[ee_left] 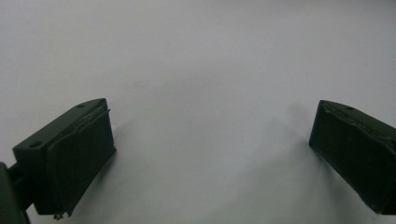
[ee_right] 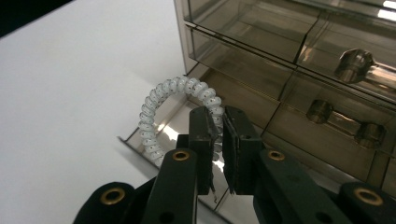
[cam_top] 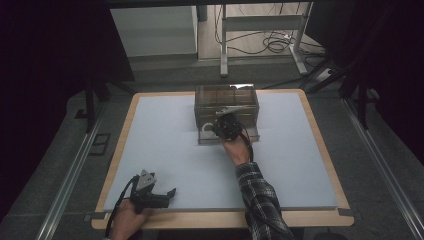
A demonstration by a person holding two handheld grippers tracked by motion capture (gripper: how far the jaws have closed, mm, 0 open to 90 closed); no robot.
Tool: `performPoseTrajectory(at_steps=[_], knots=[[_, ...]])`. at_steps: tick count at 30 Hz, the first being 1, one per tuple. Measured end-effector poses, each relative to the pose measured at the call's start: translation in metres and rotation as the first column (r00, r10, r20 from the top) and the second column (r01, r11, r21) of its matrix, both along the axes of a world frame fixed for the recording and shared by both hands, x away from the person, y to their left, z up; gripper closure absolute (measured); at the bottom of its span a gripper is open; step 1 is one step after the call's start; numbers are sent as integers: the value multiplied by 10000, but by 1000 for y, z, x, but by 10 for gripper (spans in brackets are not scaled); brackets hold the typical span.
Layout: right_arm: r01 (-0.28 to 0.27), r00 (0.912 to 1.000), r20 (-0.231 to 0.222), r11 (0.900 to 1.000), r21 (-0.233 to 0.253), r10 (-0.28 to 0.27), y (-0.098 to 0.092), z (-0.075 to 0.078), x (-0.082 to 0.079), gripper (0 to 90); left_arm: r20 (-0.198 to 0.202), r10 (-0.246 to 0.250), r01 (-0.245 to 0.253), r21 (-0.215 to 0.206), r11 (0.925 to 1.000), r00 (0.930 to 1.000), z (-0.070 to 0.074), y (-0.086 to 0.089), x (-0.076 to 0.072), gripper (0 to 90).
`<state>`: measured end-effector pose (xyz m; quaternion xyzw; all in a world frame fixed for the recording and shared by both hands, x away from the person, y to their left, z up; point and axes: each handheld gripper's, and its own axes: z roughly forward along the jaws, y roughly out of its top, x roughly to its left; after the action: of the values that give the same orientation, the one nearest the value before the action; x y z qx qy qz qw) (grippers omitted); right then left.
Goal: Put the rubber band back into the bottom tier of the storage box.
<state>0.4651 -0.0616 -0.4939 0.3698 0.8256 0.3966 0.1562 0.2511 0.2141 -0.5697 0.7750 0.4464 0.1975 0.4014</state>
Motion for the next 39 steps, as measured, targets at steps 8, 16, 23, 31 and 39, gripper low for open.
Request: performPoseTrajectory(at_steps=[8, 16, 23, 31, 39], knots=[[80, 9999, -66, 9970, -767, -85, 7, -19, 6, 809, 5, -3, 3, 15, 10000, 10000, 0, 0, 0, 0], [-91, 9990, -450, 9963, -855, 53, 15, -28, 9, 759, 10, 1, -1, -5, 10000, 10000, 0, 0, 0, 0], [-95, 9992, -407, 9972, -736, 65, 14, -26, 9, 712, 14, 7, -7, -10, 10000, 10000, 0, 0, 0, 0], [-236, 9993, -316, 9971, -724, 214, 11, -20, 4, 635, 6, -3, 3, 17, 10000, 10000, 0, 0, 0, 0], [-329, 9994, -169, 9961, -821, 317, 9, -13, -1, 552, 8, -1, 1, 3, 10000, 10000, 0, 0, 0, 0]])
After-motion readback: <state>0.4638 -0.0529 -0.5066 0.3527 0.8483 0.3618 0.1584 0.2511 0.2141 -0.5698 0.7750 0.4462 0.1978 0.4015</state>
